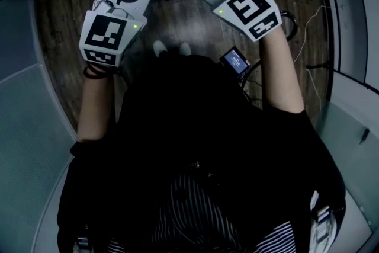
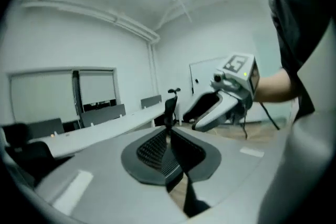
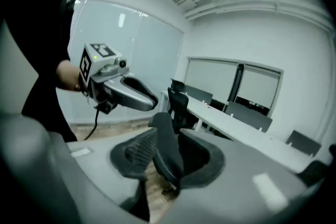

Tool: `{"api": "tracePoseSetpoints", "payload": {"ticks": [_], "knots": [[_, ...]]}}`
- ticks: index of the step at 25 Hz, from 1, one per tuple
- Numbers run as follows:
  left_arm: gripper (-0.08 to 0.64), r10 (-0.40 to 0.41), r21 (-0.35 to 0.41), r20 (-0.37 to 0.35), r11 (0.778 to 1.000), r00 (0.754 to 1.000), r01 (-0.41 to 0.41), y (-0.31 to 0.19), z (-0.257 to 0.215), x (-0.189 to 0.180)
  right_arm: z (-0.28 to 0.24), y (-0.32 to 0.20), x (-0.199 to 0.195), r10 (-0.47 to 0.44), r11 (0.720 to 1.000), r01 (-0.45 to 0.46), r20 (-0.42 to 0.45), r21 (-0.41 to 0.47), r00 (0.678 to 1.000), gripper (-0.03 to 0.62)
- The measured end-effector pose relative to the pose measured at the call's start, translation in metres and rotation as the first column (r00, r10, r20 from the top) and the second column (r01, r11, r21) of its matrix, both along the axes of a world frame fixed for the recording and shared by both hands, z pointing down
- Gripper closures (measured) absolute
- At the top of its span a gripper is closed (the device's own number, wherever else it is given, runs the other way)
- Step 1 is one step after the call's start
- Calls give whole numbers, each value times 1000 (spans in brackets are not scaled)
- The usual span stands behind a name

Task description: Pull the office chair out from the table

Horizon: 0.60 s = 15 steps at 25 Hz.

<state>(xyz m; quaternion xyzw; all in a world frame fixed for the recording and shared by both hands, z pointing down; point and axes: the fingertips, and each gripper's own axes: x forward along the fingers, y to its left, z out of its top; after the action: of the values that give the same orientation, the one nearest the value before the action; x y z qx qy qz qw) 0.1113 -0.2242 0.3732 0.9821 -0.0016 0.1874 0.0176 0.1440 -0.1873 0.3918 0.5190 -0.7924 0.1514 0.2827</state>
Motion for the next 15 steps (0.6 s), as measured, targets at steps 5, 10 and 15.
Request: {"api": "tracePoseSetpoints", "payload": {"ticks": [5, 10, 15], "knots": [[555, -115, -241, -118, 967, 986, 84, -10, -17, -1, -25, -1, 7, 99, 991, -113, 189, 66, 977, 589], [555, -128, -298, -142, 951, 982, 81, -12, -26, -5, -28, 0, 0, 112, 989, -129, 211, 66, 971, 591], [555, -98, -297, -152, 954, 984, 49, -2, -31, -2, -30, 0, 0, 130, 987, -147, 206, 71, 970, 591]]}}
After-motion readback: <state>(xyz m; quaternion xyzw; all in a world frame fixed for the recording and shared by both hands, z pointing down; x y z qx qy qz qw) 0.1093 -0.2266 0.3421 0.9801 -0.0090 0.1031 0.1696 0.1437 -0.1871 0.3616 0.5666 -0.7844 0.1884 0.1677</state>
